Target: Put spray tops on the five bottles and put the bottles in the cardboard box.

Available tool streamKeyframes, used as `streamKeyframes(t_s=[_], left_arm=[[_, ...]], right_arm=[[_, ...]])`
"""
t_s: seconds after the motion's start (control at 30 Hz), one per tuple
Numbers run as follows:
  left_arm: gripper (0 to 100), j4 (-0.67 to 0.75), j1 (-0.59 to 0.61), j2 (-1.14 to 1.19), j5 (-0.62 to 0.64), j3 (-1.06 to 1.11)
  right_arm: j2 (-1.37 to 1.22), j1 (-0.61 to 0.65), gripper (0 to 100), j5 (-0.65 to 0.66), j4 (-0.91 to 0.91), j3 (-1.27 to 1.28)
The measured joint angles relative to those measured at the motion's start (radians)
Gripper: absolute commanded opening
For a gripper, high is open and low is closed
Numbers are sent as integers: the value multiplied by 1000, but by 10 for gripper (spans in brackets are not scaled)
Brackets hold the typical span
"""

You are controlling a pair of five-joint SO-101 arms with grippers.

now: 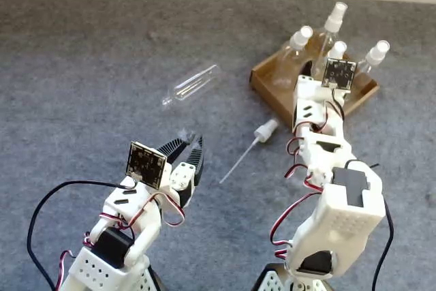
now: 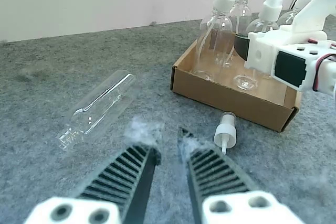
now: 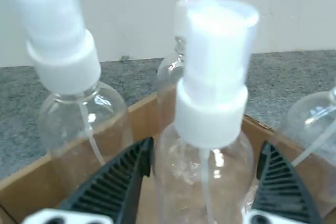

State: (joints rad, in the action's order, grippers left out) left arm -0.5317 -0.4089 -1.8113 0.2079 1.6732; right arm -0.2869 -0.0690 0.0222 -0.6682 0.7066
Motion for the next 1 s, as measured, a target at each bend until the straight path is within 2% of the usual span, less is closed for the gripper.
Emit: streamKeyframes(t_s=[0.63, 1.0], left_arm=[[5, 0, 0, 0, 0, 0], [5, 0, 0, 0, 0, 0]], right_arm=[[0, 0, 275, 0, 0, 5], [94, 15, 275, 0, 0, 81]])
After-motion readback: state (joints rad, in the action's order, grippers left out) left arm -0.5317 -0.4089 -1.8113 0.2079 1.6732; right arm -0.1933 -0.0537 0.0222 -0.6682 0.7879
